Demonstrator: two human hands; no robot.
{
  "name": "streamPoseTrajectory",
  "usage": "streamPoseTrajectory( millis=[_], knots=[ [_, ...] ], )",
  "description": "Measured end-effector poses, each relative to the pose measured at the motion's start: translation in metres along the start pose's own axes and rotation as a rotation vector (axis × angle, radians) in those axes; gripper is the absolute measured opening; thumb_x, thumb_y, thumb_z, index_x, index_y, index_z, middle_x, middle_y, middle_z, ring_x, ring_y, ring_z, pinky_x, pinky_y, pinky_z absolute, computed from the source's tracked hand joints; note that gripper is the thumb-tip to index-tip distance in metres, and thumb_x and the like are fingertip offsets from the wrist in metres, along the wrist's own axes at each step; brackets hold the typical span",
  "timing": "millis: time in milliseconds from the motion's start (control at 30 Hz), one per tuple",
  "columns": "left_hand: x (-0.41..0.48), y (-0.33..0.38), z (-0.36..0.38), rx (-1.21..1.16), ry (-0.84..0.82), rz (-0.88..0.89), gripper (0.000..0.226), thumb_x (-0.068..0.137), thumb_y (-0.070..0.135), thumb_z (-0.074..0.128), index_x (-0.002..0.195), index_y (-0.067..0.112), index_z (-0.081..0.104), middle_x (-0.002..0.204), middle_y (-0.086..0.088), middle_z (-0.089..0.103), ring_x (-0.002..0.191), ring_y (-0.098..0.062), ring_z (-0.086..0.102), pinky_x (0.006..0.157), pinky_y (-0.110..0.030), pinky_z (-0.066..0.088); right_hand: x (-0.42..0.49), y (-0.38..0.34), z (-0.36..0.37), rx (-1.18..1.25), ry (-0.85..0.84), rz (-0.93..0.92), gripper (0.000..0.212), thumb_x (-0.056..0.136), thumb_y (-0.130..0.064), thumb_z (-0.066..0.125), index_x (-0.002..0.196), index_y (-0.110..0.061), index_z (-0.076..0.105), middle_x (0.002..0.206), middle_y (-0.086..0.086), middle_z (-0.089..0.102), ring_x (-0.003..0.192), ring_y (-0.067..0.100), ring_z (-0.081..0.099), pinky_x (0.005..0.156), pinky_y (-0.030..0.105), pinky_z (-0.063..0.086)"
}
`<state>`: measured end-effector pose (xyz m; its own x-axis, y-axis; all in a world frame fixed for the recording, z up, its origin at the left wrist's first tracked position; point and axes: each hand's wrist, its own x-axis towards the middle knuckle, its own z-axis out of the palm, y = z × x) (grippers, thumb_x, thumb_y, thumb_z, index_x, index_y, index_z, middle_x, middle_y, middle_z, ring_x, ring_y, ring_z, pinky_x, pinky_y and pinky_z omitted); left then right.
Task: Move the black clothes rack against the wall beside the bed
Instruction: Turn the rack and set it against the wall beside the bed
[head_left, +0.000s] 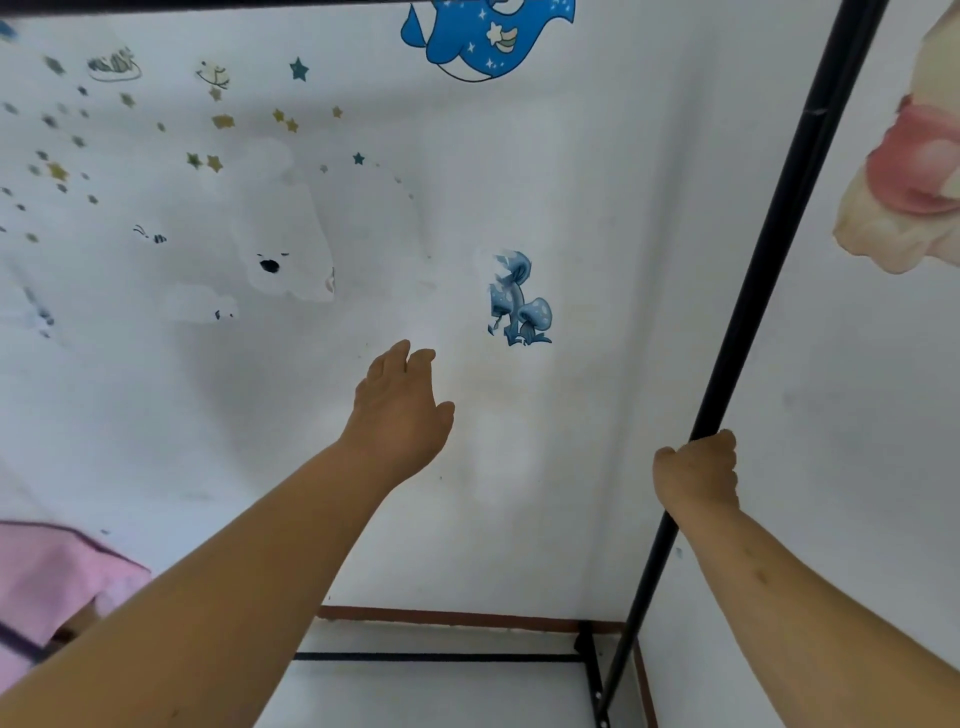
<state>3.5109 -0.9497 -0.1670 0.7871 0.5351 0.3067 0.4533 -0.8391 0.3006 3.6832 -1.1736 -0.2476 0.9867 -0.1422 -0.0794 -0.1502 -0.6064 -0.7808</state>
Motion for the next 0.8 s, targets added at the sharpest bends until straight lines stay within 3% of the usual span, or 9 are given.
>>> streamPoseTrajectory(
  millis=[100,267,567,800],
  knots=[
    [-0.007,-0.019,-0.008,-0.012,0.002,-0.006,0.065,0.089,0.033,0.052,0.143,0.013,0.024,0.156,-0.012,0.013,0.143,-0.028,0.01,0.113,-0.043,0.018,-0.019,-0.015,0.012,0.036,-0.043,0.086,0.069,0.09,-0.014,0.055,0.145,0.0,0.017,0.144,0.022,0.036,0.123,0.04,0.046,0.1,0.051,0.045],
    [-0.028,-0.081,-0.033,-0.005,-0.011,-0.04,0.064,0.09,0.034,0.051,0.144,0.014,0.023,0.156,-0.011,0.012,0.143,-0.027,0.009,0.113,-0.043,0.017,-0.078,-0.039,0.054,0.016,-0.173,0.072,0.079,0.092,-0.016,0.051,0.15,-0.003,-0.001,0.155,0.017,0.019,0.135,0.036,0.033,0.11,0.048,0.036],
    [-0.089,-0.243,-0.091,0.029,0.002,-0.182,0.064,0.09,0.032,0.051,0.144,0.013,0.023,0.156,-0.011,0.013,0.143,-0.028,0.01,0.114,-0.043,0.019,-0.211,-0.078,0.162,0.023,-0.34,-0.087,0.064,0.094,-0.014,0.053,0.146,-0.006,0.018,0.143,0.018,0.032,0.125,0.033,0.042,0.104,0.038,0.036],
    [-0.136,-0.36,-0.12,0.029,0.005,-0.37,0.065,0.09,0.032,0.051,0.144,0.014,0.021,0.156,-0.01,0.012,0.142,-0.027,0.011,0.114,-0.042,0.019,-0.303,-0.107,0.236,-0.001,-0.486,-0.172,0.06,0.092,-0.009,0.053,0.143,-0.006,0.023,0.137,0.018,0.035,0.114,0.035,0.05,0.095,0.04,0.045]
  ],
)
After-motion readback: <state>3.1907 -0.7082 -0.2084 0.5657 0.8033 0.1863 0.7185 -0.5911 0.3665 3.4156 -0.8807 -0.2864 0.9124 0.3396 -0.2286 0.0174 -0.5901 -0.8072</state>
